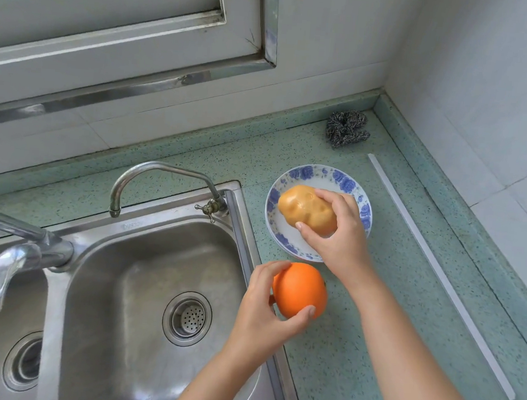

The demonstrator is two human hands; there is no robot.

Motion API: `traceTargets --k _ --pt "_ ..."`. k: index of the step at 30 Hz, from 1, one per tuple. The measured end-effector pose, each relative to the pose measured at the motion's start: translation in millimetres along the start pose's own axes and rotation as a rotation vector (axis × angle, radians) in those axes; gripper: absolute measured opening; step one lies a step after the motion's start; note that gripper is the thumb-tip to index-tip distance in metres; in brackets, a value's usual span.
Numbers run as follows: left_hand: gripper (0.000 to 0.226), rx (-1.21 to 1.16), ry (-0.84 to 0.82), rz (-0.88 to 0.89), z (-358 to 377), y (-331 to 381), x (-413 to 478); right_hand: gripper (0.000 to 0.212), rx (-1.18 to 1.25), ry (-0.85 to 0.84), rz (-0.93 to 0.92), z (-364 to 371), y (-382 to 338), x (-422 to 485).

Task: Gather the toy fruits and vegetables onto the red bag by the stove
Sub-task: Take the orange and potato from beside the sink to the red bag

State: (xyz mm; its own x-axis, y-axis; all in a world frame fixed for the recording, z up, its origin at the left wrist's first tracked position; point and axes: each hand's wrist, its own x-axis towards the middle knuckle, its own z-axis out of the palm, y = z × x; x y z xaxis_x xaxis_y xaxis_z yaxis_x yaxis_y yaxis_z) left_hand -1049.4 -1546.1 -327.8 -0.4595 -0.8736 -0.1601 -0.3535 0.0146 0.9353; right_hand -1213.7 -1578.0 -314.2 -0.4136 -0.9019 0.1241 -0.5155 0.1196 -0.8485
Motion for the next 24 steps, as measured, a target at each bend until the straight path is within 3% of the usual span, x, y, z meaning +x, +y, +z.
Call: traceTargets --k 12,24 --pt "0.054 -0.039 0.141 0.036 -26.8 9.3 -35.0 0.055 0.021 0.026 -0.037 -15.4 -32.7 -53.5" --pt "0.053 -0.104 0.377 0.051 -61.1 9.2 -95.9 0.056 0.052 -0.057 -0.113 -5.5 -79.4 -110.6"
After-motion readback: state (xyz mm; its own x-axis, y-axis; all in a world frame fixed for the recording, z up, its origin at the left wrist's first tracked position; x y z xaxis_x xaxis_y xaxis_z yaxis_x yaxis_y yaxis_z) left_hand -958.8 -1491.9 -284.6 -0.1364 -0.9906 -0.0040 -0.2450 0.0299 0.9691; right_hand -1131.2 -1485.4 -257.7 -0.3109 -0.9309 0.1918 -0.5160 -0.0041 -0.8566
